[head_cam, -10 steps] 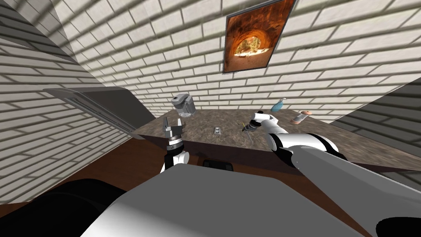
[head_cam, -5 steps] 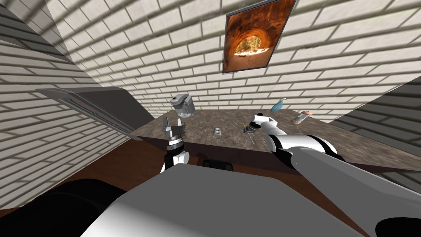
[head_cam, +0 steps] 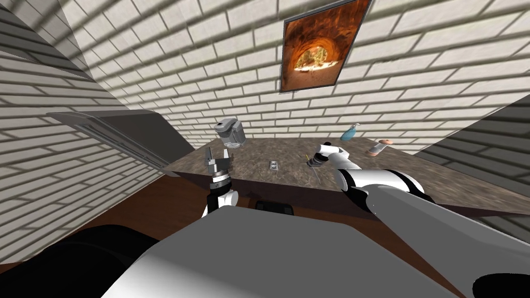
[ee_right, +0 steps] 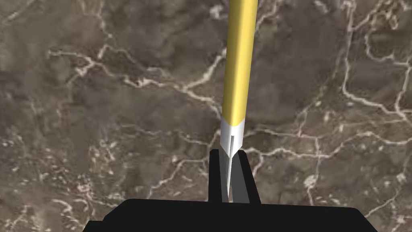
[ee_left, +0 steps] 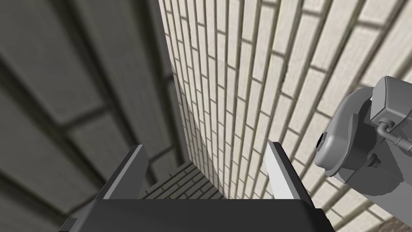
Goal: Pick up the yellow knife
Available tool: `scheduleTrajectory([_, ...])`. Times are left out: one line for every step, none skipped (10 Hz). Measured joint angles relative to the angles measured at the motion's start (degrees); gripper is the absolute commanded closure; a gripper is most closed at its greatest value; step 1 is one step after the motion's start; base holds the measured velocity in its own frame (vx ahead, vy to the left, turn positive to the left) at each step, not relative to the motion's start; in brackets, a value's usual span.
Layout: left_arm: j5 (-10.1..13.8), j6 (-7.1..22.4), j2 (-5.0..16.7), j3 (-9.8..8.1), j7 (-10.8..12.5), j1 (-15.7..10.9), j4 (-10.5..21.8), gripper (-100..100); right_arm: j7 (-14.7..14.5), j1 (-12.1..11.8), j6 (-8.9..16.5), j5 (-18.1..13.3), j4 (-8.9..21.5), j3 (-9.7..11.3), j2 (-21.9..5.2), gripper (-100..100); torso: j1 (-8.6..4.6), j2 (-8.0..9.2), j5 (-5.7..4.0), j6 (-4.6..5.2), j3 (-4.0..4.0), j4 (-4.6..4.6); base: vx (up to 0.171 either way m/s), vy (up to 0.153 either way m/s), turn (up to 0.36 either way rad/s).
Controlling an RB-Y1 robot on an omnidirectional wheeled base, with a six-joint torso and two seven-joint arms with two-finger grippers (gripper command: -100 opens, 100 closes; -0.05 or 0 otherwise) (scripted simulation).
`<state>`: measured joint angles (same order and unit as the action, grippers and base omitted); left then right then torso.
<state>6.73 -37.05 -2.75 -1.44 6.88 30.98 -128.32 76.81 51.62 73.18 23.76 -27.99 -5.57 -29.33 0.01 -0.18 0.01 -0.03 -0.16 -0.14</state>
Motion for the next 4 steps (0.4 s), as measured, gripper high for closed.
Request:
scheduleTrajectory([0.00, 0.00, 0.00, 0.00, 0.00, 0.00, 0.00, 0, 0.32, 0.31, 0.63, 0.00, -0.34, 0.18, -0.19, 100, -0.01, 0.08, 0.00, -0.03, 0.05, 0.02, -0.048, -0.019, 0.030])
scheduleTrajectory([0.00, 0.00, 0.00, 0.00, 0.00, -0.01, 0.00, 0, 0.76, 0.95, 1.38, -0.01, -0.42, 0.38, -0.31, 100, -0.04, 0.15, -0.02, -0.02, 0.08, 0.03, -0.039, -0.021, 0.018])
scheduleTrajectory([0.00, 0.00, 0.00, 0.00, 0.00, 0.00, 0.00, 0, 0.99, 1.52, 1.96, 0.05, -0.28, 0.51, -0.52, 100, -0.08, 0.15, -0.03, -0.02, 0.08, 0.03, -0.014, -0.010, 0.003])
scheduleTrajectory([0.00, 0.00, 0.00, 0.00, 0.00, 0.00, 0.00, 0, 1.04, 1.57, 2.09, 0.05, -0.26, 0.54, -0.56, 0, -0.08, 0.08, -0.06, -0.02, 0.04, 0.00, 0.000, 0.000, 0.000])
